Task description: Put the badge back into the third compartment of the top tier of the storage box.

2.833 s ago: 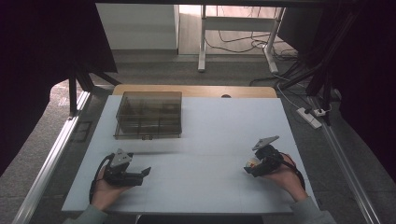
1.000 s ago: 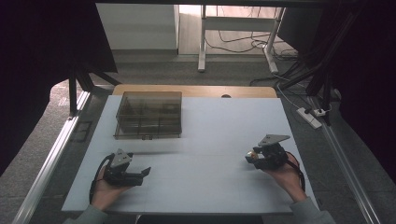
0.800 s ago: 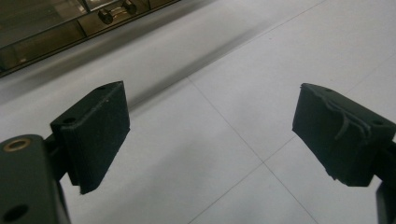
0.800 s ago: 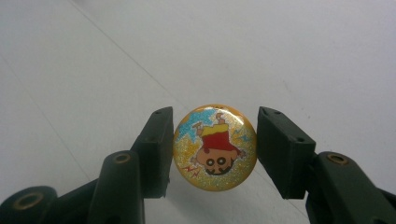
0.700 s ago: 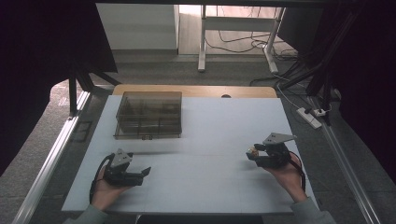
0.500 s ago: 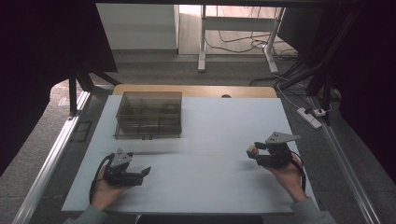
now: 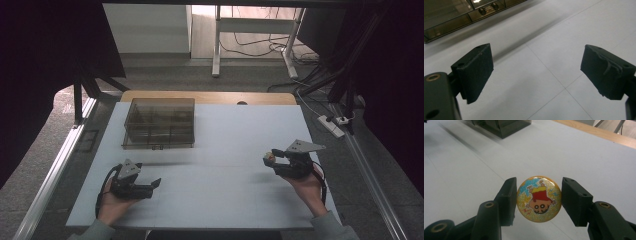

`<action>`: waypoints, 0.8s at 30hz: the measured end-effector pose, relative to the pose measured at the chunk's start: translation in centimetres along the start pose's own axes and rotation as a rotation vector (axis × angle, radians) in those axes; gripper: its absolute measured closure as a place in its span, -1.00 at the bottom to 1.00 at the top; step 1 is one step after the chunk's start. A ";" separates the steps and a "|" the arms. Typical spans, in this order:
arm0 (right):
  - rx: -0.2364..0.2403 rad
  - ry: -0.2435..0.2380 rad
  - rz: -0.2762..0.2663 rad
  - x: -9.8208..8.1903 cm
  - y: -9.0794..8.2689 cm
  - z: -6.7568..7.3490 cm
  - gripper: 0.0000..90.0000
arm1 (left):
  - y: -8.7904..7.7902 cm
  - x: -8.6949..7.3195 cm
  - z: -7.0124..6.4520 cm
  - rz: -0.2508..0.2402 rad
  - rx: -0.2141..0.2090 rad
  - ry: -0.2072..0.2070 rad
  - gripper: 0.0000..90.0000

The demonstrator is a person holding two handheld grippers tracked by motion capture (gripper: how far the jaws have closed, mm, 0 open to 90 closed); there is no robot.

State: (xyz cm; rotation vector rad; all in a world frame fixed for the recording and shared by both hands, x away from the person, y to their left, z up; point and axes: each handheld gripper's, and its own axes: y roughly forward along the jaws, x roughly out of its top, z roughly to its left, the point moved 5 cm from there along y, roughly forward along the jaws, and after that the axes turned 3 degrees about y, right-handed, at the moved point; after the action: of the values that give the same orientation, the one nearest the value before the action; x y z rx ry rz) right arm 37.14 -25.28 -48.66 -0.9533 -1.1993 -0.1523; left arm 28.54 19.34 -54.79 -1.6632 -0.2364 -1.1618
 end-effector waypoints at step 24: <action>0.023 -0.025 -0.083 3.8 1.4 1.7 0.05 | -0.1 -0.1 0.0 -0.007 -0.001 0.000 -0.74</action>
State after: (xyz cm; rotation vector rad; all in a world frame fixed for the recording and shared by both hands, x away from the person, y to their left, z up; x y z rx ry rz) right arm 38.30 -21.83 -46.17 -0.8880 -1.2624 -0.1930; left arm 28.45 19.46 -54.82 -1.6642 -0.2417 -1.1669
